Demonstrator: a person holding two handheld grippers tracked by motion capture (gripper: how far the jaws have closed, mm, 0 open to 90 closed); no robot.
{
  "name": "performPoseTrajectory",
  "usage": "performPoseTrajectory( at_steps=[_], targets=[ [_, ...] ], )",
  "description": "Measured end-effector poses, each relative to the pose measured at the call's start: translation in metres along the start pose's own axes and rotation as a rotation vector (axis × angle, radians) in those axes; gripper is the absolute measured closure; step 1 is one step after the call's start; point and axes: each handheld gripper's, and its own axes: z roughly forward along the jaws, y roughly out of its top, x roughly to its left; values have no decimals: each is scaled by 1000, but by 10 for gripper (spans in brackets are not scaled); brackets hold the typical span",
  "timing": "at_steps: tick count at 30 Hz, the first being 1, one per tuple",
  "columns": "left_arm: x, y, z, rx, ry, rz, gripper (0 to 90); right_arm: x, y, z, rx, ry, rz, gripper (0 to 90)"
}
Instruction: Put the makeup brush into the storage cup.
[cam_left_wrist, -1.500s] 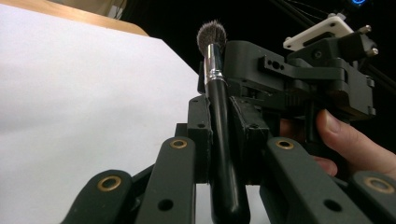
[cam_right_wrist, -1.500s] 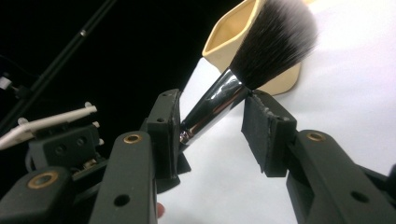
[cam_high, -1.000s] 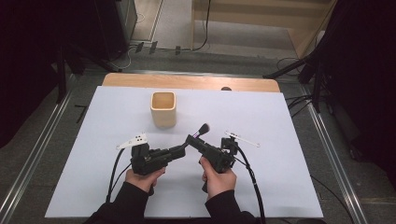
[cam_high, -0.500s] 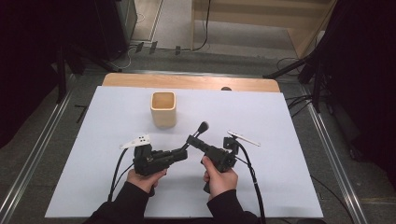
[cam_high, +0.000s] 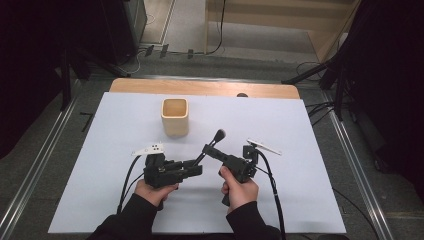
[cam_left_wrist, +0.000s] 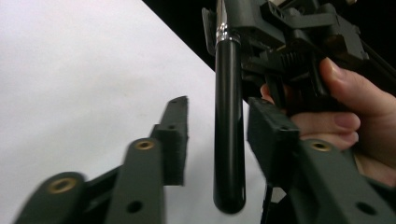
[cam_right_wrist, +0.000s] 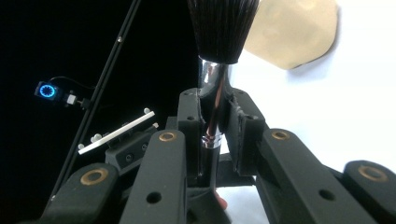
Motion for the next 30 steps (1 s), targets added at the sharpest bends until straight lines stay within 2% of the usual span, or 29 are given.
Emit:
performPoseTrajectory(
  at_steps=[3,5,7,13,18,25,29,30],
  targets=[
    [0,3,-1,16,-10,16,450,0,2,-3,7,-20,-37,782],
    [0,5,0,52,-23,15,363,1,3,-4,21,-36,-57,782],
    [-1,7,-2,67,-30,25,335,0,4,-6,37,-49,-71,782],
    [-3,11,-4,101,-43,40,284,0,7,-8,79,-75,-145,782],
    [-4,12,-4,132,-46,62,256,2,7,-6,122,-79,-194,782],
    [-3,13,-6,149,-53,69,238,7,8,-3,189,-93,-338,782],
    [-3,15,-6,179,-36,102,237,9,9,-3,225,-96,-432,782],
    [-4,15,-6,183,-33,110,237,10,9,-2,234,-85,-457,782]
  ],
)
